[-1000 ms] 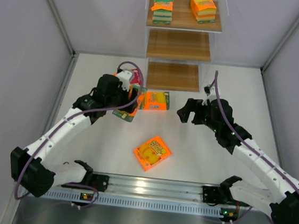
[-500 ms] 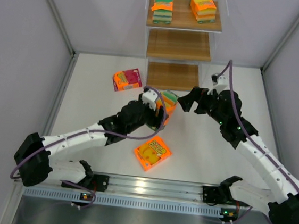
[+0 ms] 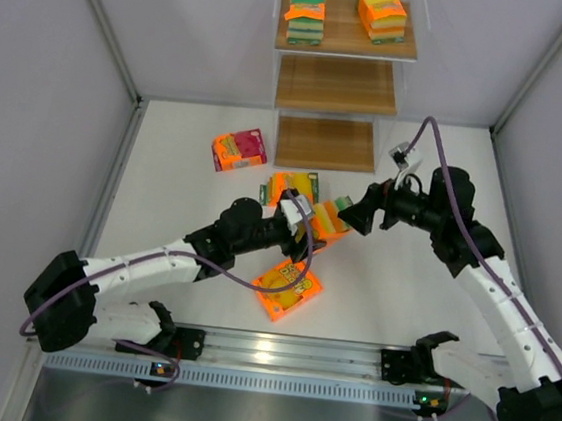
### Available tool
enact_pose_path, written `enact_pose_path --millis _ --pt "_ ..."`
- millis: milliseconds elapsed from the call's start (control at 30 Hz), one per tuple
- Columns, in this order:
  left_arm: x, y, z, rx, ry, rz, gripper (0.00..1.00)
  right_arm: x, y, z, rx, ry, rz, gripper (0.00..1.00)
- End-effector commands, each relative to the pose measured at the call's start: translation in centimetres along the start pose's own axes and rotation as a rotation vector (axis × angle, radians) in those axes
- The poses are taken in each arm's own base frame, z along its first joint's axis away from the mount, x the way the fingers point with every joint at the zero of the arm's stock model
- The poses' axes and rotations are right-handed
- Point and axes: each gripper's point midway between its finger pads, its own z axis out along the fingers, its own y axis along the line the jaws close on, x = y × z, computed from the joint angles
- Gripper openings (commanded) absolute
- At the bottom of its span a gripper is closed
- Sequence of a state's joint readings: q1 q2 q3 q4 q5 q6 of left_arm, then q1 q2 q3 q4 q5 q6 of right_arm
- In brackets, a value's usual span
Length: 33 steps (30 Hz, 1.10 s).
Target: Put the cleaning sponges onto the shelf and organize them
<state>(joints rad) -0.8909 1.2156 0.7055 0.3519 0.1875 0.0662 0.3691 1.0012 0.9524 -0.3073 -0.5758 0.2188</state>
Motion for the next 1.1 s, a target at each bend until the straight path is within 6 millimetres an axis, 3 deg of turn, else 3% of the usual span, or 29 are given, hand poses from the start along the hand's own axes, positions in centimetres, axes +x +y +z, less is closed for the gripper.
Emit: enact_pose_path --millis 0,100,267,367,600,867,1067 --pt "-2.9 -1.5 -1.1 0.123 -0.127 0.126 0.63 -2.2 1.2 -1.9 -0.026 -0.007 -0.214 0.99" --pt "-3.0 -0.9 -2.0 0.099 -0.14 0.145 0.63 -2.2 0.5 -1.4 0.01 0.01 -0.141 0.99" --pt "-3.4 -1.4 -2.2 0.13 -0.154 0.152 0.63 -1.0 1.7 0.9 -0.101 0.051 0.126 1.0" --pt "-3.2 -1.5 -2.1 0.135 -0.148 0.144 0.63 -1.8 2.0 1.4 -0.107 0.021 0.228 0.9" --pt "-3.0 -1.1 -2.4 0.108 -0.146 0.158 0.64 -1.9 2.1 0.8 -0.084 0.028 0.238 0.77" --pt "-2.9 -1.2 -1.8 0.127 -0.139 0.163 0.64 1.0 1.3 0.7 -0.014 0.142 0.21 0.64" --pt "-2.6 -1.2 -1.3 0.135 -0.127 0.16 0.65 0.6 1.7 0.9 -0.022 0.143 0.191 0.6"
